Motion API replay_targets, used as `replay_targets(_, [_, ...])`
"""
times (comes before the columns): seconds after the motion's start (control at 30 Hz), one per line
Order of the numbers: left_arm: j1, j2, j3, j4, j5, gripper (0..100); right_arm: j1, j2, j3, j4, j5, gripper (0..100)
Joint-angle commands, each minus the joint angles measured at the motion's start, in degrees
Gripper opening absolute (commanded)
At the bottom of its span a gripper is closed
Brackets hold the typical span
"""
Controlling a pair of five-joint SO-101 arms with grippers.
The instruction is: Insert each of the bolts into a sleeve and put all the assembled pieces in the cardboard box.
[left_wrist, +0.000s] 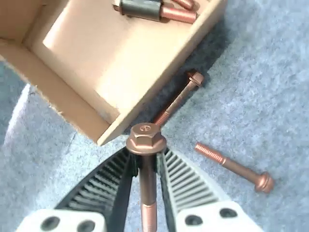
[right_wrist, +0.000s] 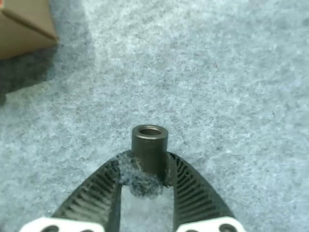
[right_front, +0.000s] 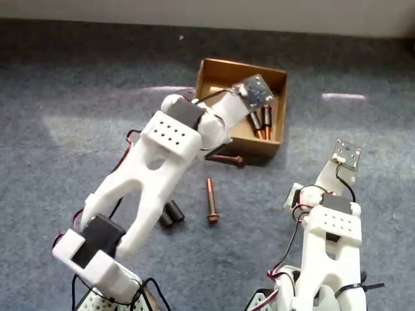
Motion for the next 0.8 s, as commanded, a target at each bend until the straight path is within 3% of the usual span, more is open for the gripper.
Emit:
replay_targets(0.0, [-0.3, -11.4, 3.4, 0.5, 12.0, 0, 0.7, -1.6, -0.4, -1.3, -0.3, 0.6])
replay_targets(0.13, [-0.6, -19.9, 9.9, 0.4, 23.2, 0, -1.0, -1.7, -0.7, -1.0, -0.6, 0.6])
replay_targets(0.37, [-0.7, -34.9, 21.1, -1.6, 31.7, 0, -7.2, -1.7, -0.7, -0.9, -0.7, 0.6])
replay_targets(0.57, [-0.7, -46.2, 33.0, -10.1, 36.5, 0, -8.3, -4.3, -0.7, 1.0, -0.7, 0.6])
replay_targets(0.77, [-2.2, -56.0, 46.8, -22.9, 38.6, 0, -13.5, -21.1, 1.5, 2.9, -0.7, 0.6])
